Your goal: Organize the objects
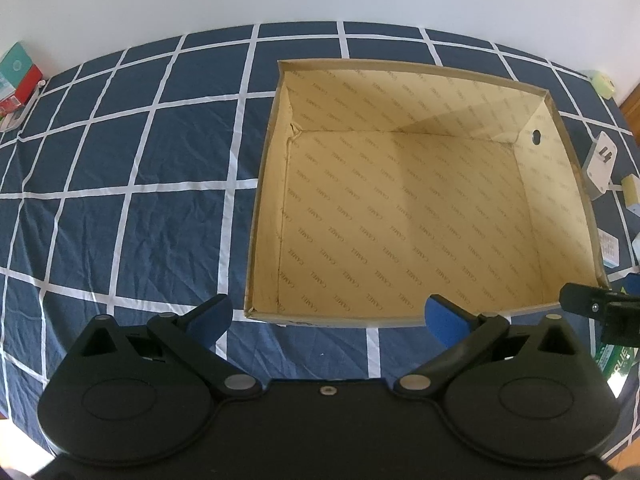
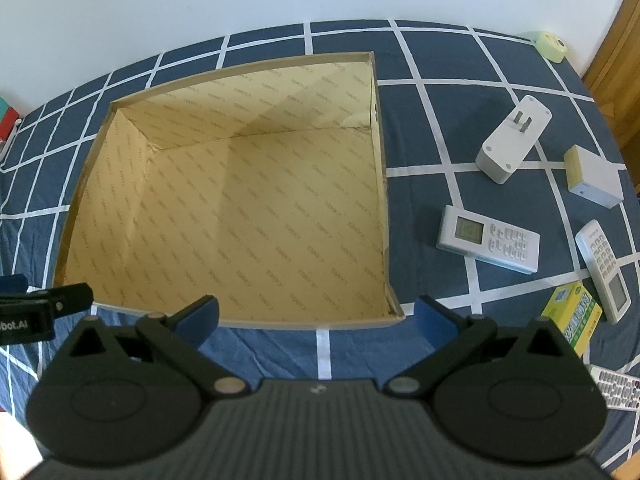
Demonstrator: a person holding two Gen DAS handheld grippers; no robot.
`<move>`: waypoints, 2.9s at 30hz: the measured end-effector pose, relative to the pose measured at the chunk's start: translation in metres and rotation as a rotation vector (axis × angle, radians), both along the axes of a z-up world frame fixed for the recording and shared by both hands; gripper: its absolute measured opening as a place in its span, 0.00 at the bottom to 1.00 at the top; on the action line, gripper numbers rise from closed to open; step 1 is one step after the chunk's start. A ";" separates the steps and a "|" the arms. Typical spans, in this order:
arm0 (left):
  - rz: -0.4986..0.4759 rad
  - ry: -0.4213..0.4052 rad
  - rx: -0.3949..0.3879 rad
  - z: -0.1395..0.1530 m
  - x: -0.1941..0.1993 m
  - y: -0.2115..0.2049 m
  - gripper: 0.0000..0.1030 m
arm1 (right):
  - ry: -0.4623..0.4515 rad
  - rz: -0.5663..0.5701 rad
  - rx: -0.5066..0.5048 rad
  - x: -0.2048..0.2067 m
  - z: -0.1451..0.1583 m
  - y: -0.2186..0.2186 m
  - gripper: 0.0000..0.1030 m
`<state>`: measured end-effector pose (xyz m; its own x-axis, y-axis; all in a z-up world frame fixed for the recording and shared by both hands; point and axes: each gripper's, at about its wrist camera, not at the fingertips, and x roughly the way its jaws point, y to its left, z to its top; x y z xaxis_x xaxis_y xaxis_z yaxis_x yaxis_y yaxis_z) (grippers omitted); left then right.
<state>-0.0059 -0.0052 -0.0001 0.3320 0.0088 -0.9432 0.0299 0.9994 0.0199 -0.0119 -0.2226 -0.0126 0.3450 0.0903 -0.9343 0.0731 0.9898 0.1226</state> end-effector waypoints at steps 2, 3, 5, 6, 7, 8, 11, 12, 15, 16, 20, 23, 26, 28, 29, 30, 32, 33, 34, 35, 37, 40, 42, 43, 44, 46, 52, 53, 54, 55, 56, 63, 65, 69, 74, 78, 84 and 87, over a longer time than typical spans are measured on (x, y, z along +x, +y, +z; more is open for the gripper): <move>0.000 0.000 0.000 0.000 0.000 0.000 1.00 | -0.001 -0.001 0.000 0.000 0.000 0.000 1.00; 0.001 0.000 0.000 0.000 0.000 0.000 1.00 | 0.000 0.000 0.001 0.000 0.000 0.000 1.00; 0.001 0.001 0.000 0.000 0.000 0.000 1.00 | 0.000 0.001 0.000 0.000 0.000 0.000 1.00; 0.000 0.001 0.000 0.000 0.001 0.000 1.00 | 0.000 0.001 0.000 0.000 0.000 0.000 1.00; 0.001 0.002 0.002 0.000 0.001 0.000 1.00 | 0.000 0.002 -0.001 0.000 0.000 0.000 1.00; 0.001 0.002 0.001 0.000 0.001 0.000 1.00 | 0.000 0.002 0.000 0.000 -0.001 0.000 1.00; 0.006 0.002 0.002 0.000 0.001 0.002 1.00 | 0.002 0.003 -0.001 0.000 -0.001 0.000 1.00; 0.005 0.000 0.003 0.000 0.001 0.002 1.00 | 0.003 0.003 -0.001 0.000 -0.001 0.000 1.00; 0.005 -0.001 0.003 0.001 0.001 0.002 1.00 | 0.004 0.006 0.000 0.001 -0.001 0.001 1.00; 0.005 -0.001 0.003 0.000 0.001 0.002 1.00 | 0.004 0.007 0.000 0.001 -0.001 0.001 1.00; 0.006 -0.002 0.002 0.001 0.001 0.002 1.00 | 0.004 0.011 0.000 0.002 -0.001 0.000 1.00; 0.003 -0.005 0.003 0.002 0.000 0.002 1.00 | 0.004 0.013 0.000 0.001 -0.001 0.001 1.00; 0.003 -0.006 0.003 0.001 0.000 0.002 1.00 | 0.004 0.013 -0.001 0.001 -0.001 0.001 1.00; 0.003 -0.005 0.004 0.002 0.000 0.001 1.00 | 0.003 0.015 0.000 0.001 -0.002 0.001 1.00; 0.002 -0.006 0.003 0.002 0.000 0.001 1.00 | 0.004 0.015 -0.002 0.001 -0.002 0.002 1.00; 0.002 -0.007 0.003 0.002 0.000 0.001 1.00 | 0.004 0.015 -0.003 0.001 -0.002 0.002 1.00; 0.003 -0.007 0.005 0.001 0.000 0.001 1.00 | 0.002 0.016 0.000 0.001 -0.001 0.001 1.00; 0.003 -0.007 0.005 0.001 -0.001 0.001 1.00 | 0.002 0.017 -0.001 0.000 -0.001 0.001 1.00; 0.002 -0.007 0.004 0.001 -0.001 0.001 1.00 | 0.001 0.017 -0.001 0.000 -0.001 0.001 1.00; 0.002 -0.009 0.004 0.002 -0.001 0.001 1.00 | 0.000 0.018 0.000 0.000 -0.001 0.001 1.00; 0.001 -0.011 0.006 0.002 -0.002 0.000 1.00 | -0.002 0.020 -0.001 -0.001 -0.001 0.001 1.00; 0.001 -0.013 0.007 0.002 -0.003 0.000 1.00 | -0.002 0.020 -0.001 -0.002 0.000 0.001 1.00; 0.001 -0.014 0.008 0.002 -0.004 0.000 1.00 | -0.002 0.020 -0.001 -0.002 0.001 0.001 1.00; 0.000 -0.015 0.008 0.003 -0.004 0.000 1.00 | -0.003 0.020 -0.001 -0.002 0.001 0.001 1.00; 0.000 -0.015 0.009 0.003 -0.005 -0.001 1.00 | -0.004 0.020 0.000 -0.002 0.001 0.001 1.00; -0.001 -0.016 0.009 0.004 -0.005 0.000 1.00 | -0.004 0.020 0.000 -0.003 0.002 0.001 1.00; -0.003 -0.021 0.011 0.006 -0.007 0.000 1.00 | -0.007 0.022 0.001 -0.004 0.003 0.000 1.00; -0.003 -0.023 0.012 0.007 -0.008 0.000 1.00 | -0.008 0.022 0.002 -0.004 0.004 0.000 1.00; -0.004 -0.024 0.012 0.007 -0.008 0.000 1.00 | -0.010 0.022 0.002 -0.005 0.004 0.000 1.00; -0.004 -0.025 0.012 0.008 -0.009 -0.001 1.00 | -0.011 0.022 0.003 -0.005 0.005 0.000 1.00; -0.005 -0.026 0.013 0.008 -0.009 -0.001 1.00 | -0.013 0.022 0.003 -0.006 0.005 0.000 1.00; -0.018 -0.033 0.022 0.013 -0.014 -0.005 1.00 | -0.027 0.014 0.010 -0.012 0.009 -0.003 1.00; -0.023 -0.036 0.024 0.014 -0.016 -0.007 1.00 | -0.033 0.009 0.014 -0.016 0.011 -0.005 1.00; -0.035 -0.046 0.029 0.018 -0.022 -0.012 1.00 | -0.043 -0.005 0.020 -0.023 0.014 -0.009 1.00; -0.060 -0.048 0.029 0.020 -0.033 -0.023 1.00 | -0.050 -0.032 0.026 -0.040 0.017 -0.019 1.00; -0.086 -0.049 0.029 0.021 -0.041 -0.034 1.00 | -0.052 -0.062 0.029 -0.053 0.017 -0.030 1.00; -0.142 -0.047 0.025 0.021 -0.053 -0.055 1.00 | -0.054 -0.120 0.031 -0.076 0.019 -0.050 1.00; -0.169 -0.044 0.020 0.020 -0.057 -0.066 1.00 | -0.046 -0.155 0.048 -0.088 0.018 -0.064 1.00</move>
<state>-0.0626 -0.0716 0.0201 0.3711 -0.0321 -0.9280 0.1963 0.9795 0.0446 -0.1004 -0.2865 0.0054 0.4004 0.0769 -0.9131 0.2180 0.9599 0.1765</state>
